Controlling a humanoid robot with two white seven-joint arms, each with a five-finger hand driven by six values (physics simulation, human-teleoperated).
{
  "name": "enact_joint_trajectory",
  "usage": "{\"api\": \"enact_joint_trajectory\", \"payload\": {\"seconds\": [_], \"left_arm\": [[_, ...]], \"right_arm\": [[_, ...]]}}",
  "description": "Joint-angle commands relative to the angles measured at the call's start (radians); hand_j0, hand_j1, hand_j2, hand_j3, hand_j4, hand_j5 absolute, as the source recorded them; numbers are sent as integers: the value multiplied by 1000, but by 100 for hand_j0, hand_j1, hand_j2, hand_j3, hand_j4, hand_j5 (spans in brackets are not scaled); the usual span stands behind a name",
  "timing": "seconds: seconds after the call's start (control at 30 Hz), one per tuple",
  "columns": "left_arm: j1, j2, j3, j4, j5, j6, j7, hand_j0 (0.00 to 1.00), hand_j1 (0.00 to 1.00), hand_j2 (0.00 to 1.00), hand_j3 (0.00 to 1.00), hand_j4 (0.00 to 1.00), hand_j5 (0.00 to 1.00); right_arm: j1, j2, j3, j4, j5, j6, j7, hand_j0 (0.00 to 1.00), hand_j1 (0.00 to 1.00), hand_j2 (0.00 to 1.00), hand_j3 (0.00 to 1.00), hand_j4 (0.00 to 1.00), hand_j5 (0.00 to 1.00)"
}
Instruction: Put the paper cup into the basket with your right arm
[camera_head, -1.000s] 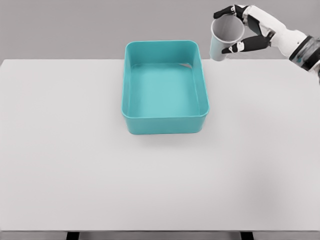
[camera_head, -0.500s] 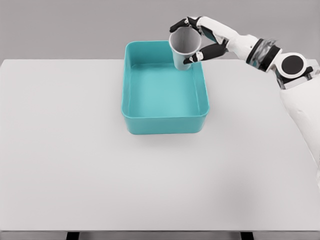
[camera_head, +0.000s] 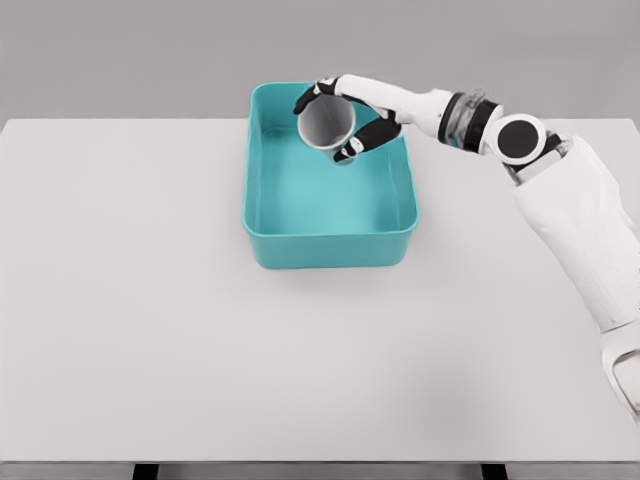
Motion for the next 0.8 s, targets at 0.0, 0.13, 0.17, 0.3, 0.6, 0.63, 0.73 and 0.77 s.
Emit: {"api": "enact_joint_trajectory", "payload": {"seconds": [0.0,0.13,0.17,0.3,0.6,0.63,0.73,0.77], "left_arm": [[0,0,0,0,0,0,0,100,100,100,100,100,100],[0,0,0,0,0,0,0,100,100,100,100,100,100],[0,0,0,0,0,0,0,100,100,100,100,100,100],[0,0,0,0,0,0,0,100,100,100,100,100,100],[0,0,0,0,0,0,0,100,100,100,100,100,100],[0,0,0,0,0,0,0,100,100,100,100,100,100],[0,0,0,0,0,0,0,100,100,100,100,100,100],[0,0,0,0,0,0,0,100,100,100,100,100,100]], "right_arm": [[0,10,11,-22,117,-1,-1,68,68,68,68,68,68],[-9,26,13,-53,275,7,-1,68,68,68,68,68,68],[-11,39,21,-53,317,10,-1,68,68,68,68,68,68],[-15,59,34,-59,452,36,-1,66,66,66,66,66,66],[-15,99,67,-60,518,47,-1,100,100,100,100,100,100],[-15,97,67,-60,499,45,-1,100,100,100,100,100,100],[-15,88,65,-62,479,45,-1,100,100,100,100,100,100],[-17,80,64,-62,452,44,-1,100,100,100,100,100,100]]}}
